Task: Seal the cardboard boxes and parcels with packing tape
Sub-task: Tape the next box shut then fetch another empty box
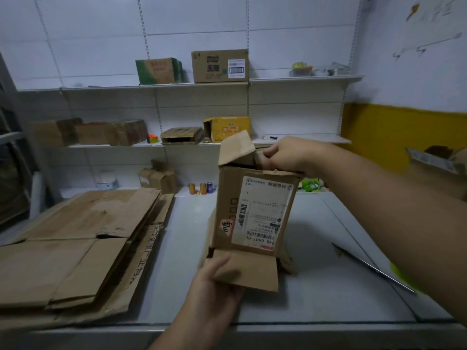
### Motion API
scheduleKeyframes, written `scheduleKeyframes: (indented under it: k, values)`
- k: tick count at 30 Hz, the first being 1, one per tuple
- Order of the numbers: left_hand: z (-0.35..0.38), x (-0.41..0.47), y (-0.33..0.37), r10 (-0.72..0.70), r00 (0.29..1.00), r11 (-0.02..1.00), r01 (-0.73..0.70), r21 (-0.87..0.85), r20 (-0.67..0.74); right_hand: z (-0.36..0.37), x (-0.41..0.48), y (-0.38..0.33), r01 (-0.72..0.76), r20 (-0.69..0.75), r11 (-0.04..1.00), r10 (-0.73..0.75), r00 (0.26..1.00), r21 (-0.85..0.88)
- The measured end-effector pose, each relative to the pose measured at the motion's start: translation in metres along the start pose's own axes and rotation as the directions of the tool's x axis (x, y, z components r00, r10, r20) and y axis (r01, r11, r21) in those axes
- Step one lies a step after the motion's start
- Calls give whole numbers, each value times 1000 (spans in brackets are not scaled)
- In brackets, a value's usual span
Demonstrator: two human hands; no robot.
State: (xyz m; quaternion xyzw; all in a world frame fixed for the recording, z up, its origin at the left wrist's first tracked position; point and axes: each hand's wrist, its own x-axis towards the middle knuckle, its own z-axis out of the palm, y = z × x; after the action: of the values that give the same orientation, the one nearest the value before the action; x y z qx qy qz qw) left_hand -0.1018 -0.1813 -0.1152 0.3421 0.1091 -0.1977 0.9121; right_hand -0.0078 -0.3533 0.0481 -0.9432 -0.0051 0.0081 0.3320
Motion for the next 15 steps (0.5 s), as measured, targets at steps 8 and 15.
scheduleKeyframes:
  k: [8,15]
  values:
    - [-23,0,34,324,913,877,-193,440,-247,28,-10,19,23,133,999,-17,991,-40]
    - [36,-2,89,597,625,73,-667,741,503,43,-30,15,132,43,983,-128,991,-124]
